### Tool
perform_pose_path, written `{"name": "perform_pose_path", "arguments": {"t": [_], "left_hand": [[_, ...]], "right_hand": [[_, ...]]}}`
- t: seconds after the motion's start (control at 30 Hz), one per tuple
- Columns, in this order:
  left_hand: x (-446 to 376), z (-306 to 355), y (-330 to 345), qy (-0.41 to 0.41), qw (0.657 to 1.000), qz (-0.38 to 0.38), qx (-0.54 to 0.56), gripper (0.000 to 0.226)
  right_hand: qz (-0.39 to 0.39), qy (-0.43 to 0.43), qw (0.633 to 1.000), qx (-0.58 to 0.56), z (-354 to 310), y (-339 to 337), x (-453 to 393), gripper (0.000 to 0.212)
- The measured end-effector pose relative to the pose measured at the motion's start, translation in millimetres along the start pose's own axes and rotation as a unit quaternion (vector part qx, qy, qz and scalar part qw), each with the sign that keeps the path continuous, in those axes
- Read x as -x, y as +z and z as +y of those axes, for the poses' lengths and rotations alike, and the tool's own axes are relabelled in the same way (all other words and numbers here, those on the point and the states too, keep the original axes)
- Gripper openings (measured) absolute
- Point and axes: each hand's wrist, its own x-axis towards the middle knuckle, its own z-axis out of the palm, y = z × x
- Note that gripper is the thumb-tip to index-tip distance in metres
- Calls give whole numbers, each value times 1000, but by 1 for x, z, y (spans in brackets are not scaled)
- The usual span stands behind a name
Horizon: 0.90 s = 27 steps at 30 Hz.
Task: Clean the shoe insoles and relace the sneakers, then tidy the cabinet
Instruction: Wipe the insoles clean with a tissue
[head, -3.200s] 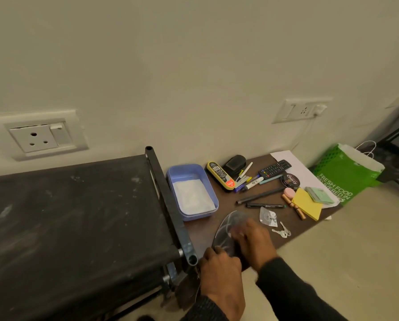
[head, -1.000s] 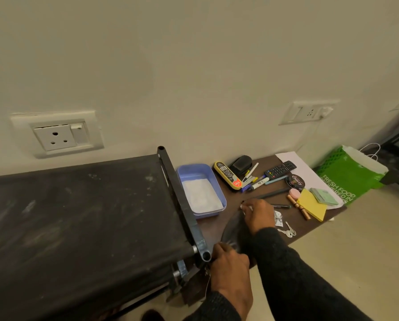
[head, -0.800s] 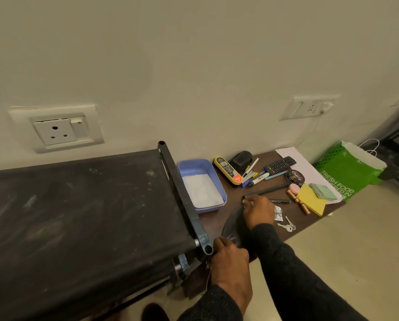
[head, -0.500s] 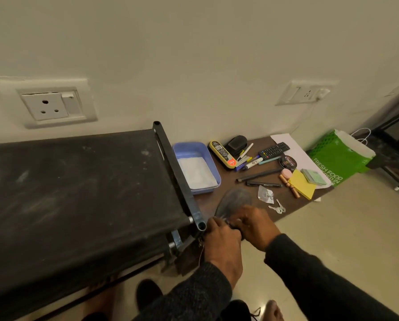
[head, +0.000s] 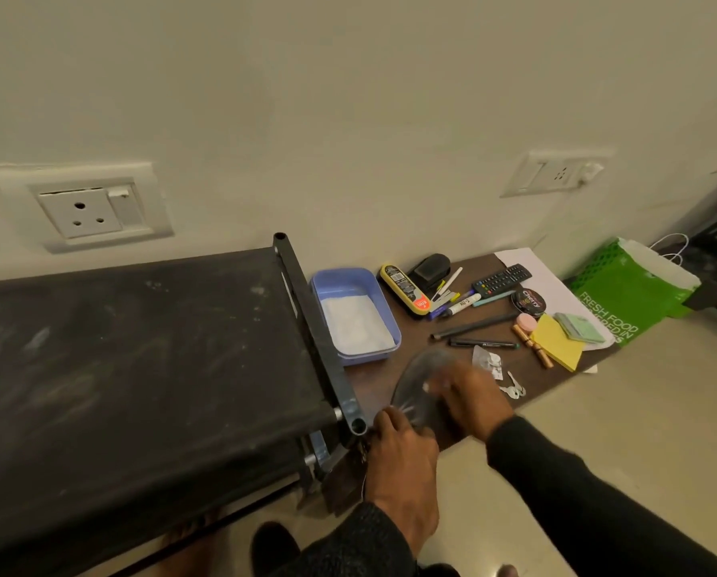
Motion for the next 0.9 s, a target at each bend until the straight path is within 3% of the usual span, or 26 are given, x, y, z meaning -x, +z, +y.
{"name": "perform_pose_path", "arguments": {"t": [0.1,0.17,0.33,0.43,0.5,0.6,0.67,0.7,0.77,0.9], "left_hand": [[-4,0,-2,-5,1000,-14,0,60],[-8,2,-3,-8,1000,-24,0,57],[-8,7,1,-22,1000,6,12,48],[-4,4,3,-12,998,41,43,47],[-6,3,4,-13,996,59,70,49],[-12,2,2,-13,991,67,111,72],[-12,2,-3,-8,990,74,120,74],[-8,2,-6,-4,990,74,116,69],[9,1,-9,-3,995,46,91,56],[44,-7,3,-21,998,-52,21,56]], "right_hand": [[71,118,990,23,4,-6,-41,20],[94,138,985,36,1,1,-42,19],[44,19,999,6,-15,11,30,17],[-4,100,990,-100,-15,3,49,19],[62,204,929,-303,-19,0,50,17],[153,299,739,-584,-37,1,47,18],[147,308,687,-641,-43,5,45,22],[142,308,687,-643,-44,6,44,24],[141,297,722,-609,-42,8,39,28],[114,252,859,-431,-33,17,33,22]]}}
